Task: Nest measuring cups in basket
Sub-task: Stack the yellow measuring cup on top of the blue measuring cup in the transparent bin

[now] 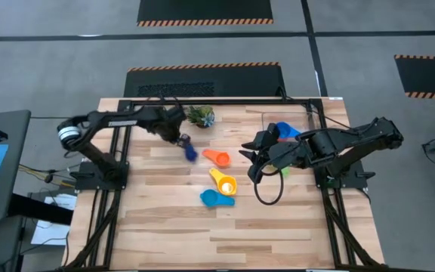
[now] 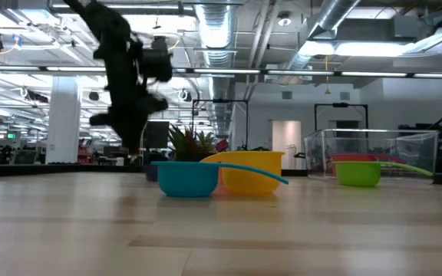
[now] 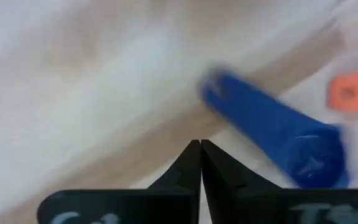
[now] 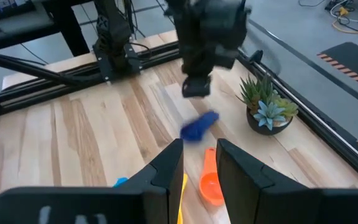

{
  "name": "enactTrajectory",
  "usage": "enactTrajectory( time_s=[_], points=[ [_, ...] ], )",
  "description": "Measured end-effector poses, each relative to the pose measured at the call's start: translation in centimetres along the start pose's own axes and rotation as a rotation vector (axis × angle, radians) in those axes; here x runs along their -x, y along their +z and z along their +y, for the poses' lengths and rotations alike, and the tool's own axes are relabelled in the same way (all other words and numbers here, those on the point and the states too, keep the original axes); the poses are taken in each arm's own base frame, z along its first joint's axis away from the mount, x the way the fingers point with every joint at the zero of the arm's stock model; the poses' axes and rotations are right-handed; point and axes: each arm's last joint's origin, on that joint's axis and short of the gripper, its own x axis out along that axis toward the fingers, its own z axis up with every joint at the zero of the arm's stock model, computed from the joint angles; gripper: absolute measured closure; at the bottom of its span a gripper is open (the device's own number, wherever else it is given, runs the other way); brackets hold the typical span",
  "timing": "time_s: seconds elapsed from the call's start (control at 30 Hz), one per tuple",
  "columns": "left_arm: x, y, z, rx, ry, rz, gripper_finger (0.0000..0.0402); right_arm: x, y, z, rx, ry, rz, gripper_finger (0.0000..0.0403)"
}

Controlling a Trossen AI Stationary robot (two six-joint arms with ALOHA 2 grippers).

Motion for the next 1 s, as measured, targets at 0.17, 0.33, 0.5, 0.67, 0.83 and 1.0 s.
enactTrajectory(
  time_s=[0.17, 0.33, 0.5, 0.67, 0.83, 1.0],
  points=[
    [3.4, -0.6, -1.3, -0.055, 0.177, -0.106, 0.0401, 0.0, 0.0, 0.0, 0.0, 0.0, 0.001, 0.0282],
    [5.1, -2.8, -1.4, -0.035, 0.264, -0.056, 0.0401, 0.0, -0.1, -0.1, 0.008, -0.008, 0.009, 0.0282],
    [6.8, -6.1, -1.7, -0.036, 0.317, 0.076, 0.0402, 0.0, -1.1, -1.4, 0.018, -0.211, 0.048, 0.0284],
    [7.7, -8.5, -3.0, -0.071, 0.309, 0.098, 0.0402, 0.0, -3.9, -5.5, -0.051, -0.516, 0.363, 0.0299],
    [7.8, -9.2, -4.1, -0.09, 0.268, 0.038, 0.0402, -0.8, -6.3, -7.5, -0.074, -0.604, 0.609, 0.0307],
    [7.8, -9.3, -4.7, -0.116, 0.248, -0.016, 0.0402, -5.0, -7.6, -5.6, -0.052, -0.16, 0.65, 0.0308]
  ],
)
